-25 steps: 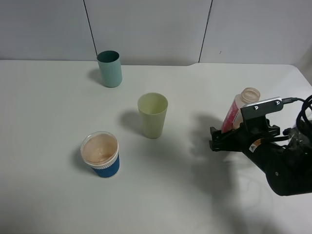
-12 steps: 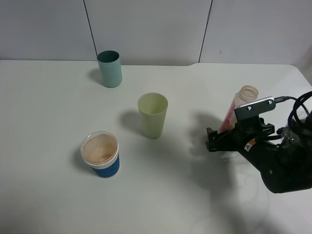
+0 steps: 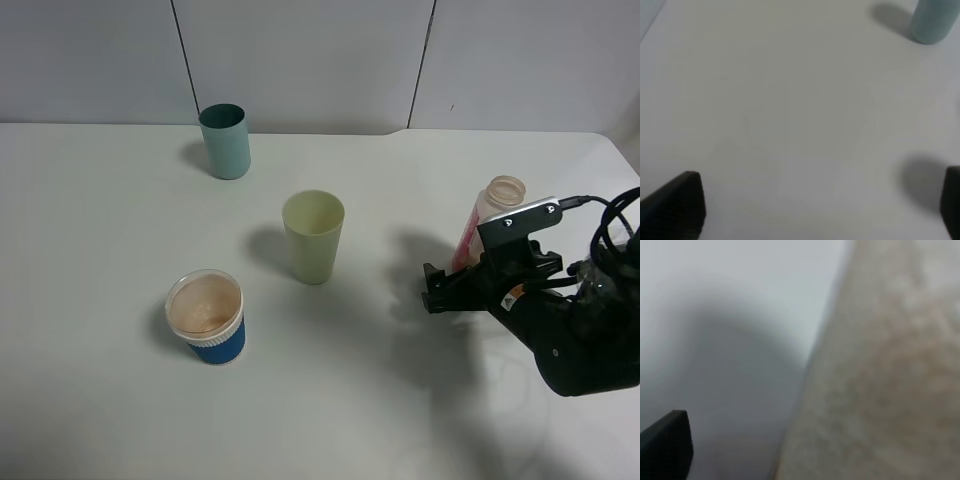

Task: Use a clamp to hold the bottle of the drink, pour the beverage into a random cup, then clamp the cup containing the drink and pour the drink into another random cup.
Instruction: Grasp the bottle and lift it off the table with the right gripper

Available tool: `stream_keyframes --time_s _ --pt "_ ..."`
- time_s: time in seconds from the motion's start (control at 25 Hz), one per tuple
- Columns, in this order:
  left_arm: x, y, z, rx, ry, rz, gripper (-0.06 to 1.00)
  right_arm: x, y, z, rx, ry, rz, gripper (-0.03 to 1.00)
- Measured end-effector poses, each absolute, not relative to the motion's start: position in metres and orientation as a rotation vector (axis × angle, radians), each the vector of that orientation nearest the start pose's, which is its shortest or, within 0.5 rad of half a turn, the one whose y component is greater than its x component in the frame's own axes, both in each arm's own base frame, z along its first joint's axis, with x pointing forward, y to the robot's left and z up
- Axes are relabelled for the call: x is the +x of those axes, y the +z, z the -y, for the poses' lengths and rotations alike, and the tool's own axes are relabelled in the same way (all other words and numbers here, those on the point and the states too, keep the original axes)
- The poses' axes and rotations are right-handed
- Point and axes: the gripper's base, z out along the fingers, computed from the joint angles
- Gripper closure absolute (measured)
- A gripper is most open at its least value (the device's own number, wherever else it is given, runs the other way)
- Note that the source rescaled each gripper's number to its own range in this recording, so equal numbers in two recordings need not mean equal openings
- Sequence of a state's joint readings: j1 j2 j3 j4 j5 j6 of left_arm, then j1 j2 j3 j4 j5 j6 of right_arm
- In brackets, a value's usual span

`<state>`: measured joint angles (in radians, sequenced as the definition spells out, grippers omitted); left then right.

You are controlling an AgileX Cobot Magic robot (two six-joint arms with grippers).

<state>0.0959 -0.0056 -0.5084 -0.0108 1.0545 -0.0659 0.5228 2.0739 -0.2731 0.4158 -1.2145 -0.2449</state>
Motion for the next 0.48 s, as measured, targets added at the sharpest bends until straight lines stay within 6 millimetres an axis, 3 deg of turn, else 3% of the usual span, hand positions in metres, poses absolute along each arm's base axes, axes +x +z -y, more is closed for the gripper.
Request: stream_keyframes --time_s 0.48 --pt "-0.0064 0.2801 0.0015 -0.163 0.006 -2.017 -0.01 0.2153 0.0578 -0.0846 -0.403 -0.14 -2.02 0.12"
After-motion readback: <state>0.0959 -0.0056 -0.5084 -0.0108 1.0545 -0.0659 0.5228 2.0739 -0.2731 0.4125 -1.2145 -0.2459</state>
